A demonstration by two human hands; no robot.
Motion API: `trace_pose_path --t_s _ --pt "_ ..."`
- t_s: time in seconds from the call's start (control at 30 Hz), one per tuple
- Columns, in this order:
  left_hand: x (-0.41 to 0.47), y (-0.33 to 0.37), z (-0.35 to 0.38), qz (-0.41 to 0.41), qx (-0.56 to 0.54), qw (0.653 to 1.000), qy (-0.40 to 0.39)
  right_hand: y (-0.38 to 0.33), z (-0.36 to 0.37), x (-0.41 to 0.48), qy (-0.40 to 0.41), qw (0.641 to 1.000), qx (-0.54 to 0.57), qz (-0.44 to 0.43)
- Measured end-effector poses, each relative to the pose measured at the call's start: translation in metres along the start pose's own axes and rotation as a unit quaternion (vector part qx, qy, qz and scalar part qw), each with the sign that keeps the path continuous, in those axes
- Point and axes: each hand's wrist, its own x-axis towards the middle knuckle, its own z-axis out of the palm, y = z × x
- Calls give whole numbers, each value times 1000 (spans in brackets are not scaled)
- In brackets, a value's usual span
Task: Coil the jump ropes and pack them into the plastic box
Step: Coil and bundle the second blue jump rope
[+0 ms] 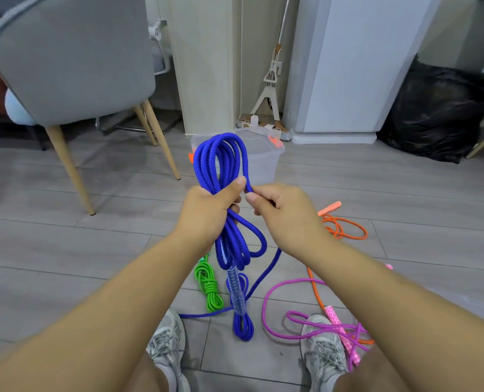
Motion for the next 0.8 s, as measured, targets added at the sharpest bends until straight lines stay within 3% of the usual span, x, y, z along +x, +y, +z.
trace_pose_path --t_s 0.3,0.43,0.63,0.8 --pt "-1 1 -1 5 49 999 0 -3 -1 1 -40 998 -30 23" --pt "-2 0 -3 4 80 997 11 1 -1 -3 -61 998 6 35" --pt "1 8 -14 -3 -4 999 34 31 -15 -9 -128 990 0 63" --pt "-1 3 -17 5 17 999 29 52 -23 -16 -137 986 59 81"
